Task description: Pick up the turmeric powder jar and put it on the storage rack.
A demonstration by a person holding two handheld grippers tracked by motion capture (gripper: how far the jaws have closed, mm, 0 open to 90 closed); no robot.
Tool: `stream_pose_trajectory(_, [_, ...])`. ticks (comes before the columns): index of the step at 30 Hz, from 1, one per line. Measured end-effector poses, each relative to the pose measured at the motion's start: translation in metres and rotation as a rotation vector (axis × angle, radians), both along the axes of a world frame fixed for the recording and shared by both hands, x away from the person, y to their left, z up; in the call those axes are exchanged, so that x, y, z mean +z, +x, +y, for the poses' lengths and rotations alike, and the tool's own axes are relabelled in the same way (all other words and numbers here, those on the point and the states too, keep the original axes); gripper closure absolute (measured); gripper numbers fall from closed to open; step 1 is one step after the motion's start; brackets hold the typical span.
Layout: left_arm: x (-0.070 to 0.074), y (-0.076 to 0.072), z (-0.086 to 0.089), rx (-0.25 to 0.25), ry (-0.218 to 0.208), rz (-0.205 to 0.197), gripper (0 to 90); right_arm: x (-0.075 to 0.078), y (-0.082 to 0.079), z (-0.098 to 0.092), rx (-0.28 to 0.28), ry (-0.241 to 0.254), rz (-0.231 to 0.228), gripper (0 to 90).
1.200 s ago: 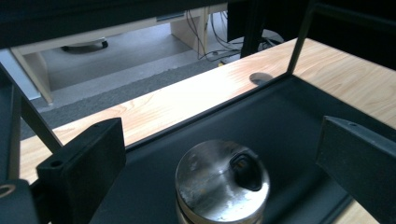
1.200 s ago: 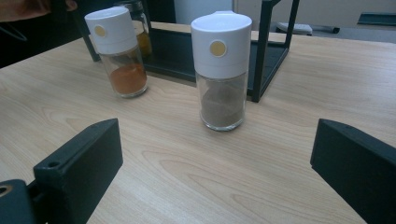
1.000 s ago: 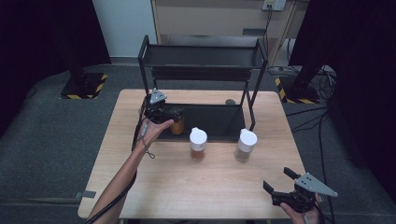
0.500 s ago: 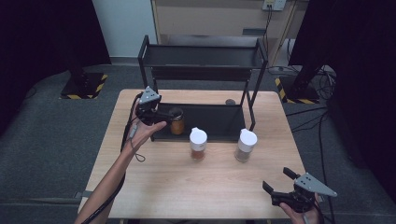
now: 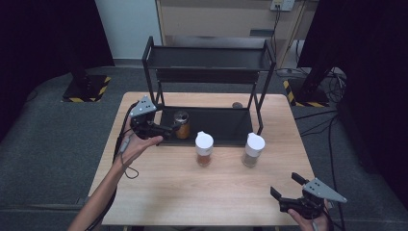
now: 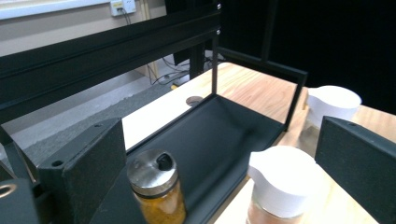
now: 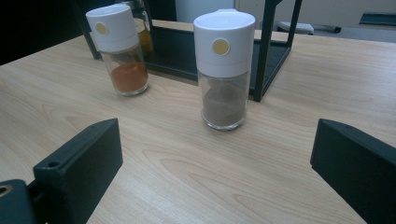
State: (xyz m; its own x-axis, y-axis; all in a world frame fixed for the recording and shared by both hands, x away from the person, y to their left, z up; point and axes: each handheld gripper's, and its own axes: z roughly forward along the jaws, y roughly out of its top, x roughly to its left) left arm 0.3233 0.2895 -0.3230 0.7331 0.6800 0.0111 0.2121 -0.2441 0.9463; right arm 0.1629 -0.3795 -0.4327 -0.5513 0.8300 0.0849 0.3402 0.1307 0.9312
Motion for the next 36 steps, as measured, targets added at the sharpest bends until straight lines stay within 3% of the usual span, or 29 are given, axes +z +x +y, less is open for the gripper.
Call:
stream_pose_trajectory(5, [-0.002, -0.017, 0.008, -0.03, -0.006, -0.009, 1.0, 0.0, 0.0, 0.0, 0.0, -0.001, 0.0, 2.2])
stream_pose_trajectory(16, [-0.015, -0.049, 0.032, -0.035, -0.05, -0.024, 1.1, 0.001, 0.0, 0.001, 0.0, -0.006, 0.001, 2.2])
stream_pose_trajectory(29, [-0.044, -0.086, 0.055, 0.02, -0.073, -0.022, 1.2, 0.001, 0.0, 0.001, 0.002, -0.01, 0.0, 2.2])
stream_pose_trajectory(36, [-0.064, -0.1, 0.066, 0.052, -0.104, -0.005, 1.2, 0.001, 0.0, 0.002, 0.001, -0.013, 0.001, 2.2])
